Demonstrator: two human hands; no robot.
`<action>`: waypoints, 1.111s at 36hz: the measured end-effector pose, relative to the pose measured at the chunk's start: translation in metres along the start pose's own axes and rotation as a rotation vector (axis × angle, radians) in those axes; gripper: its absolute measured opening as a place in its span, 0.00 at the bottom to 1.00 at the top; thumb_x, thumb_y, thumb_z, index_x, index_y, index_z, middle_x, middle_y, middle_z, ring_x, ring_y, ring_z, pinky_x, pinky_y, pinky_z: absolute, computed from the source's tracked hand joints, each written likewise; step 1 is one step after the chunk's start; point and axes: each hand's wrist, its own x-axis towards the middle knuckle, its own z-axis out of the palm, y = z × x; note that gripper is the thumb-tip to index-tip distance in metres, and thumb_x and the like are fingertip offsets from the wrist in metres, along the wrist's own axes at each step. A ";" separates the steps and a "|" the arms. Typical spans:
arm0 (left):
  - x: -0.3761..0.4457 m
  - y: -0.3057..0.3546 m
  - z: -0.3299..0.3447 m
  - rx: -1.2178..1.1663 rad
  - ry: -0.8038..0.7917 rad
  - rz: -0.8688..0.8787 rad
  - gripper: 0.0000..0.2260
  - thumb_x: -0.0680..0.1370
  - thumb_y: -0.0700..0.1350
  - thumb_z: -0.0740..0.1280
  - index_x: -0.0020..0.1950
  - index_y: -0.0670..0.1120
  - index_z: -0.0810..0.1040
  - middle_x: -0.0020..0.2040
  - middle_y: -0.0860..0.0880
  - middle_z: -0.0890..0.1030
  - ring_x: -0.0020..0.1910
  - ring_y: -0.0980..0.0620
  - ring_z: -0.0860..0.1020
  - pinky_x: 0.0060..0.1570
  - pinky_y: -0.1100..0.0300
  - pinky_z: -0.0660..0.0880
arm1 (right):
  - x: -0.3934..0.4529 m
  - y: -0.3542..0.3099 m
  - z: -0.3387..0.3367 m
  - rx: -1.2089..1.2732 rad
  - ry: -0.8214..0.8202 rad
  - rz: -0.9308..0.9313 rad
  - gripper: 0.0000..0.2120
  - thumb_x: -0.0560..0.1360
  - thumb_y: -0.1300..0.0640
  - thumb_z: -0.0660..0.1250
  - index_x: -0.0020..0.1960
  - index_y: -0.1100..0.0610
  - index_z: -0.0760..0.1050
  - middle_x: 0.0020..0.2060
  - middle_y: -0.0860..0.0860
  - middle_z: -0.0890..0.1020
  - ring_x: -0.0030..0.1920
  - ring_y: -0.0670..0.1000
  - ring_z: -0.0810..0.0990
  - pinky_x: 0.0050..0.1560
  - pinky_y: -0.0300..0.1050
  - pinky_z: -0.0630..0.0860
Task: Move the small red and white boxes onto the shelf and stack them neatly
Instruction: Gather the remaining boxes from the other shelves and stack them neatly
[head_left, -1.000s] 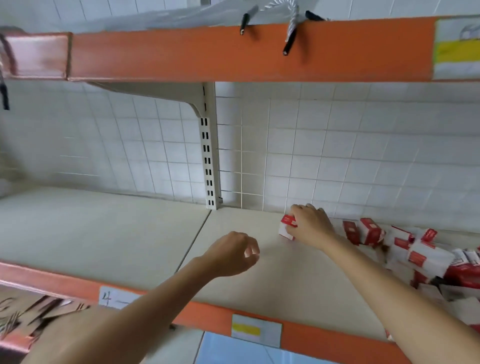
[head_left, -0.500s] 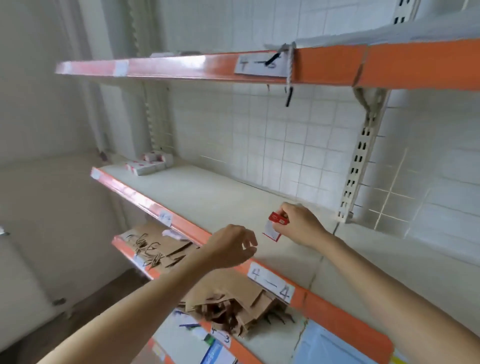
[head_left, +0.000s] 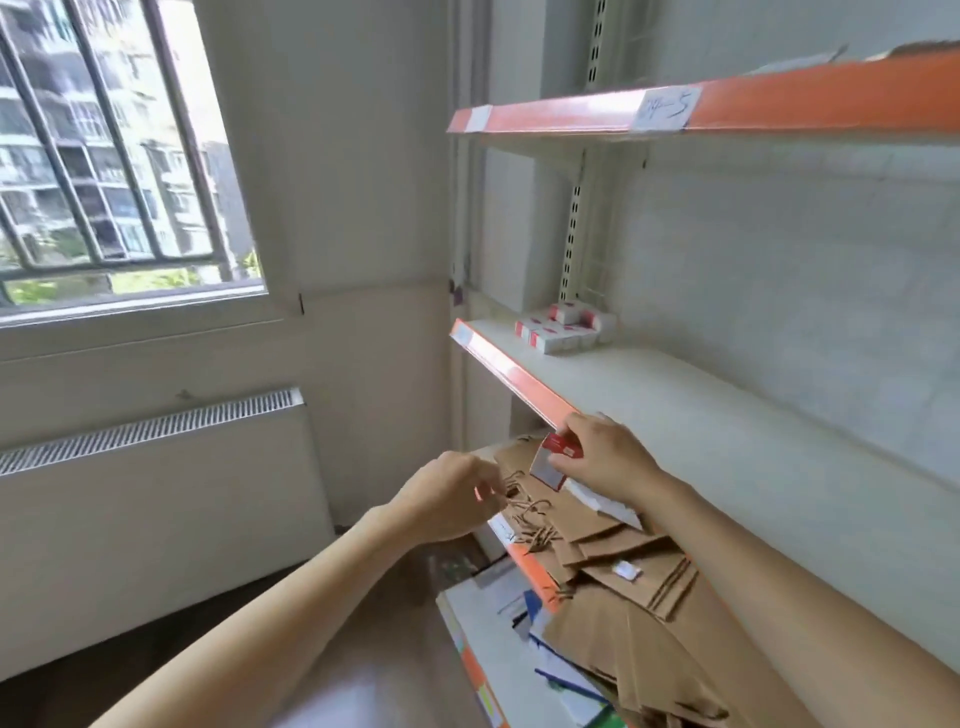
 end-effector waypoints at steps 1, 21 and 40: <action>0.005 -0.007 0.002 -0.012 0.004 -0.003 0.09 0.78 0.47 0.64 0.55 0.50 0.81 0.49 0.53 0.82 0.44 0.56 0.79 0.45 0.60 0.79 | 0.011 0.000 0.003 0.015 0.020 0.004 0.12 0.75 0.48 0.64 0.54 0.56 0.72 0.47 0.51 0.76 0.49 0.52 0.75 0.50 0.46 0.73; 0.223 -0.041 -0.003 -0.063 0.018 0.114 0.09 0.77 0.40 0.63 0.51 0.44 0.82 0.48 0.49 0.82 0.46 0.52 0.79 0.49 0.58 0.76 | 0.191 0.142 0.001 0.211 0.223 0.381 0.10 0.74 0.54 0.66 0.49 0.60 0.72 0.48 0.57 0.80 0.51 0.59 0.77 0.46 0.47 0.70; 0.360 -0.013 0.055 -0.362 -0.260 0.082 0.22 0.75 0.62 0.62 0.31 0.46 0.68 0.30 0.50 0.70 0.34 0.50 0.69 0.32 0.57 0.62 | 0.128 0.208 0.017 0.210 0.255 0.683 0.12 0.72 0.64 0.64 0.55 0.62 0.75 0.47 0.53 0.72 0.45 0.50 0.74 0.46 0.37 0.67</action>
